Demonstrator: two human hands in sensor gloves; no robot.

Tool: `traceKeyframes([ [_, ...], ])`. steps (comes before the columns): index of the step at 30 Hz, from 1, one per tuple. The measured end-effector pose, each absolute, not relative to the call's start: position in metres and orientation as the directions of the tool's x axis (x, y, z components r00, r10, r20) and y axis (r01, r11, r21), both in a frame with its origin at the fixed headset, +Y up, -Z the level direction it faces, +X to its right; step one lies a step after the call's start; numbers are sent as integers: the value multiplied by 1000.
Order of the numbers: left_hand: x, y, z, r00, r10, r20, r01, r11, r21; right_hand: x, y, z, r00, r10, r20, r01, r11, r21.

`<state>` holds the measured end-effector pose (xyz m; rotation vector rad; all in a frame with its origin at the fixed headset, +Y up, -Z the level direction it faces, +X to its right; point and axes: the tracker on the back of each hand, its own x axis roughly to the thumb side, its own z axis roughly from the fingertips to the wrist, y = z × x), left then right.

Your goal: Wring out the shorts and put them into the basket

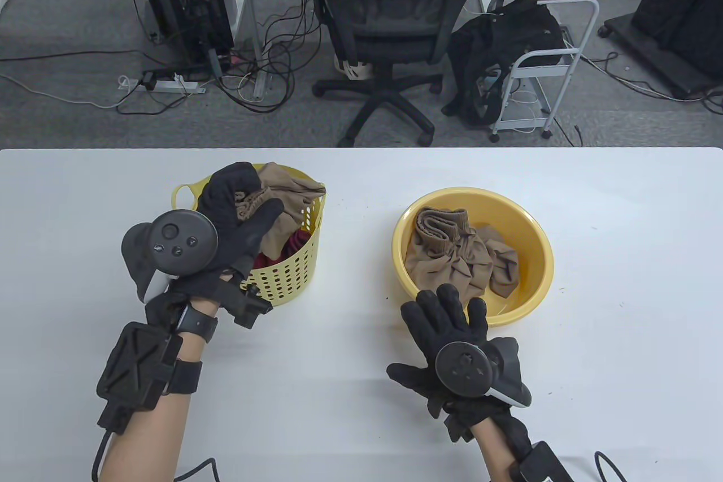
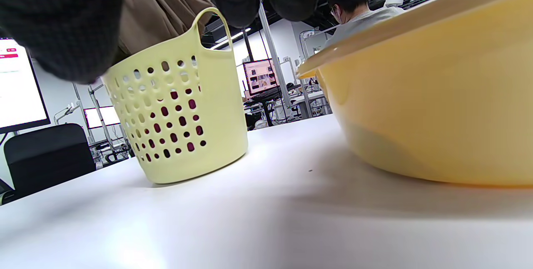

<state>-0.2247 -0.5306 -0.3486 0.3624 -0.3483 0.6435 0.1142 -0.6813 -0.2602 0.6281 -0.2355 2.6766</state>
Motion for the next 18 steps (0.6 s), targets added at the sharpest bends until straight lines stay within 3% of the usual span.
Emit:
traceKeyframes([
  [18,-228,-572,-377,847,484,219,-515,849,120,116,-678,-257,-816,331,474,-414,-907,-79],
])
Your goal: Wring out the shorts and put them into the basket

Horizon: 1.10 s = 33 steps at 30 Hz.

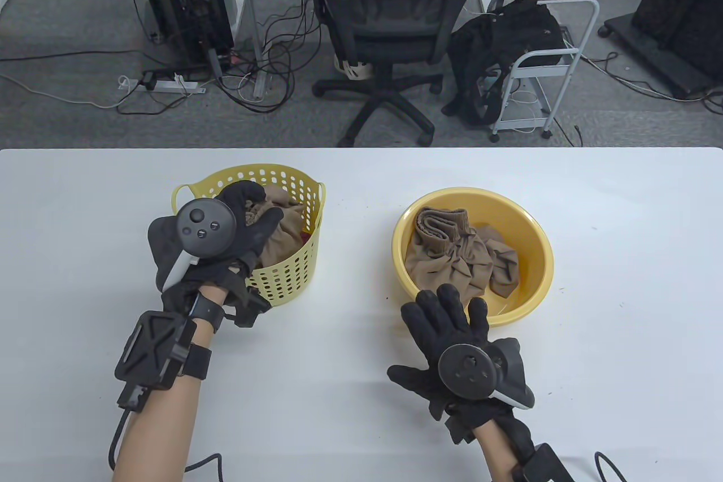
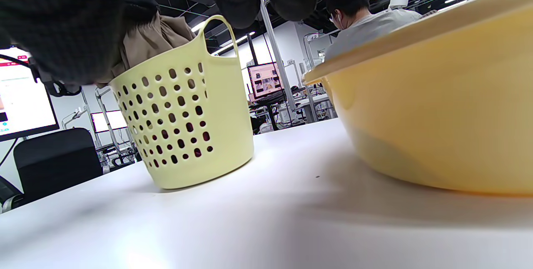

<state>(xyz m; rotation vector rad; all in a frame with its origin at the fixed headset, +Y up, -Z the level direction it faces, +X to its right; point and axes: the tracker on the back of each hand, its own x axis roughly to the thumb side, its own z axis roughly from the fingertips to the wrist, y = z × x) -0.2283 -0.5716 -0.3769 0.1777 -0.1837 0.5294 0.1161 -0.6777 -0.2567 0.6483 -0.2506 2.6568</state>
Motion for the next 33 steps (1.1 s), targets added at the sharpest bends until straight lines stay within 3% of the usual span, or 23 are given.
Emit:
traceKeyframes([
  [21,-226,-605,-391,950,292,109,-278,952,-127,118,-677,-256,-816,334,471,-415,-906,-77],
  [33,-221,-597,-381,949,268,163,-260,963,-70,118,-677,-256,-817,336,469,-416,-906,-75],
])
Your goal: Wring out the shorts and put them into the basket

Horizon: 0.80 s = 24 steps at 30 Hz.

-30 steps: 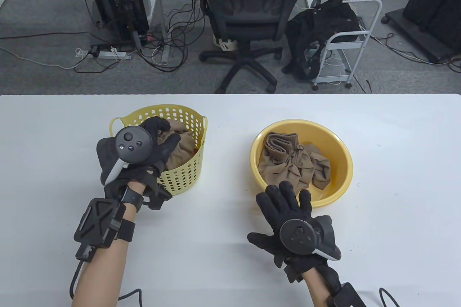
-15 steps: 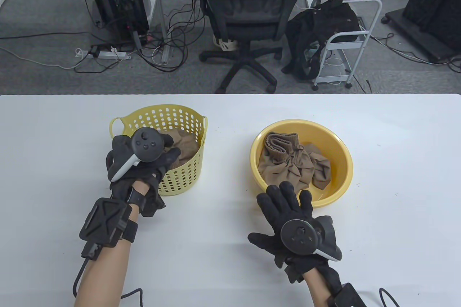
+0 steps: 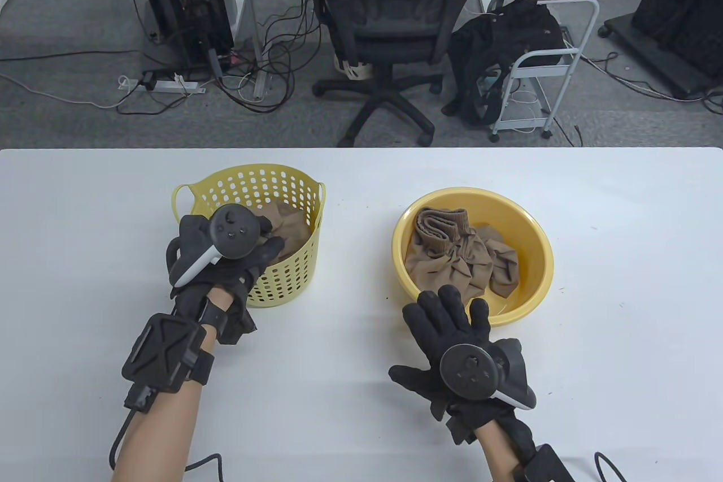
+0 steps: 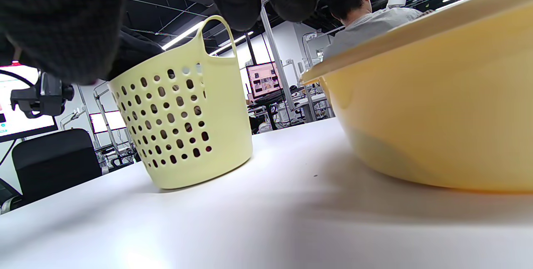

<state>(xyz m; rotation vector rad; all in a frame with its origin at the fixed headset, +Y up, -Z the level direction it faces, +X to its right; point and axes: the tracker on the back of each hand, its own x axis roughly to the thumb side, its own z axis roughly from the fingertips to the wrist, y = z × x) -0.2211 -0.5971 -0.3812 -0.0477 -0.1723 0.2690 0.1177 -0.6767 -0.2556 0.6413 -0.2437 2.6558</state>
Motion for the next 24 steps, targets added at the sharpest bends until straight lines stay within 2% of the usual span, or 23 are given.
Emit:
traceKeyframes([
  [5,-214,-586,-366,935,263,237,-262,964,-37,117,-676,-255,-815,335,473,-417,-906,-76],
  [13,-193,-573,-325,898,195,396,-233,971,50,117,-676,-255,-815,335,473,-415,-907,-71],
  [19,-173,-579,-290,857,132,499,-211,972,106,118,-676,-254,-814,334,476,-416,-906,-75],
  [24,-155,-598,-265,816,53,576,-154,980,128,117,-676,-254,-814,332,476,-414,-907,-76],
])
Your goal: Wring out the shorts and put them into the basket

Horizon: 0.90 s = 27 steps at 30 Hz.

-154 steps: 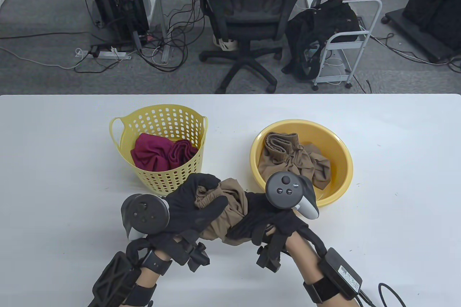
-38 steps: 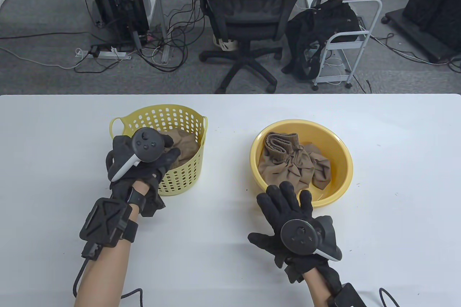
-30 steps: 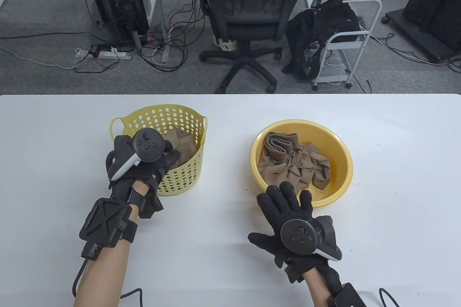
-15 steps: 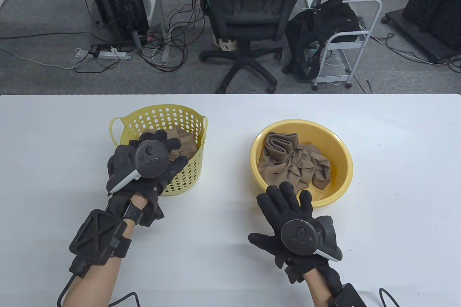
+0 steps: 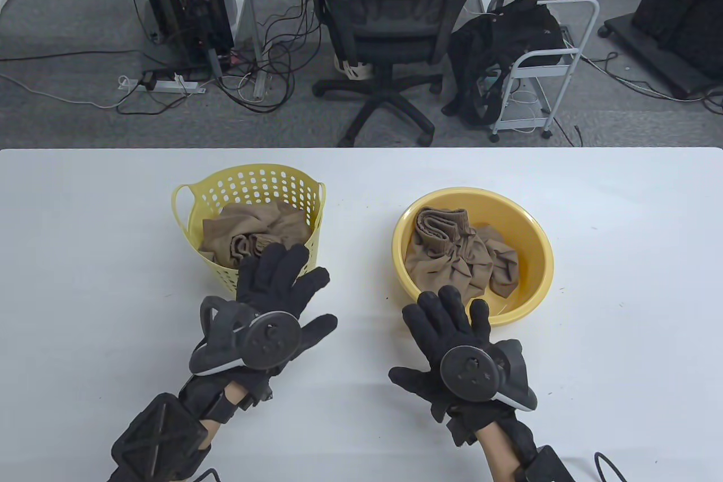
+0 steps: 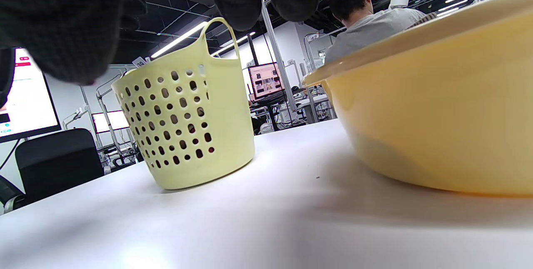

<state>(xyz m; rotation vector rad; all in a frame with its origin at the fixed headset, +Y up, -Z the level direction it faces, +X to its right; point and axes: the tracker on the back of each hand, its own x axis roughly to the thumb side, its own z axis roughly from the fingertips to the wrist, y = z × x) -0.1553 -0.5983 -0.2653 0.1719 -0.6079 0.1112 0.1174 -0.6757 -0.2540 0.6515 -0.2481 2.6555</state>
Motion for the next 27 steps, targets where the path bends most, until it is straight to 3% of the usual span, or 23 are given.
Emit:
traceKeyframes([
  [10,-143,-637,-249,790,100,606,-192,977,90,117,-675,-252,-814,326,480,-410,-909,-77],
  [27,-151,-682,-255,821,79,565,-96,995,1,116,-676,-250,-815,326,480,-400,-915,-59],
])
